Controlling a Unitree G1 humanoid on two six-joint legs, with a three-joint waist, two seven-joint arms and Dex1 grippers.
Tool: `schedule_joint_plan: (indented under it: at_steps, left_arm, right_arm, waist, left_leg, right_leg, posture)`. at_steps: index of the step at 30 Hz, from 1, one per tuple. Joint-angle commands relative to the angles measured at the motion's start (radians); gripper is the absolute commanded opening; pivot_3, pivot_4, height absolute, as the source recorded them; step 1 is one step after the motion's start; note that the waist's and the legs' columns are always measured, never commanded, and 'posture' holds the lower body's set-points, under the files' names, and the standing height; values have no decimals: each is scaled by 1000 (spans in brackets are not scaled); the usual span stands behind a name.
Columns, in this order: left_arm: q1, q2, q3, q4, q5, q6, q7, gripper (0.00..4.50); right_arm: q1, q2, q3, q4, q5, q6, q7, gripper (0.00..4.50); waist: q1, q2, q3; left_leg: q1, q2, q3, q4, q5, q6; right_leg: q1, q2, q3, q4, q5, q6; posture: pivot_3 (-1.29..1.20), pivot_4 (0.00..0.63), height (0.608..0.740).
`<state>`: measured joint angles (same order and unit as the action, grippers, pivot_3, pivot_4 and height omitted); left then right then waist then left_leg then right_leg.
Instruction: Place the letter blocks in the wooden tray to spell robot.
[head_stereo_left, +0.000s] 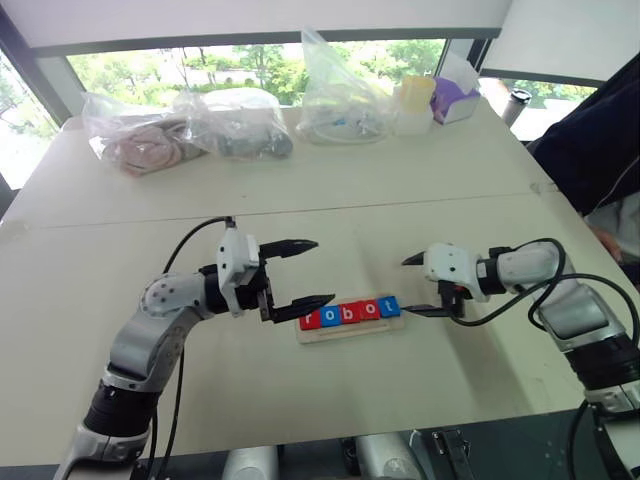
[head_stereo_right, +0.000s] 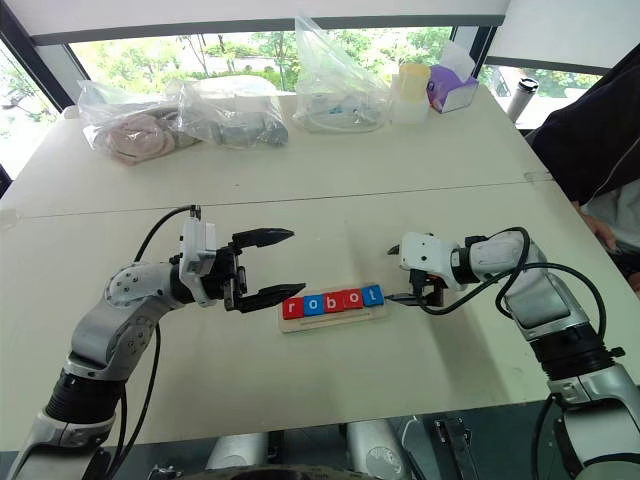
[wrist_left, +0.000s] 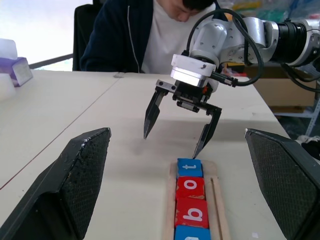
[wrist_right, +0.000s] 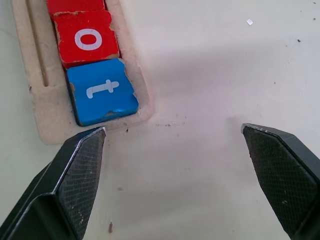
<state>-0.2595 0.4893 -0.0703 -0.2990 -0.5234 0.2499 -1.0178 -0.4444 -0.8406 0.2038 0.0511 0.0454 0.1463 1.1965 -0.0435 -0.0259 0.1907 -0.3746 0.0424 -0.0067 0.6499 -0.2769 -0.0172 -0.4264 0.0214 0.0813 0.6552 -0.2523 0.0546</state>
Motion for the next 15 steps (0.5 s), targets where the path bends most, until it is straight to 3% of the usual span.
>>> schedule_joint_plan:
  at_steps: [1, 9, 15]
  left_arm:
    - [0, 11, 8, -43, -3, 1, 10, 4500]
    - [27, 97, 36, -64, -1, 77, 27, 4500]
    - [102, 195, 90, -100, -25, 119, 8, 4500]
  right_arm:
    - [-10, -7, -18, -41, 16, 9, 10, 4477]
    - [105, -101, -122, -187, 98, 122, 31, 4477]
    - [227, -132, -257, -401, 253, 323, 4, 4477]
  waist:
    - [0, 0, 0]
    - [1, 0, 0]
    - [-1, 0, 0]
  left_leg:
    - [0, 0, 0, 0, 0, 0]
    - [0, 0, 0, 0, 0, 0]
    - [1, 1, 0, 0, 0, 0]
  right_leg:
    - [0, 0, 0, 0, 0, 0]
    - [0, 0, 0, 0, 0, 0]
    - [0, 0, 0, 0, -1, 2]
  posture:
    - [0, 150, 740]
    - [0, 150, 740]
    - [0, 150, 740]
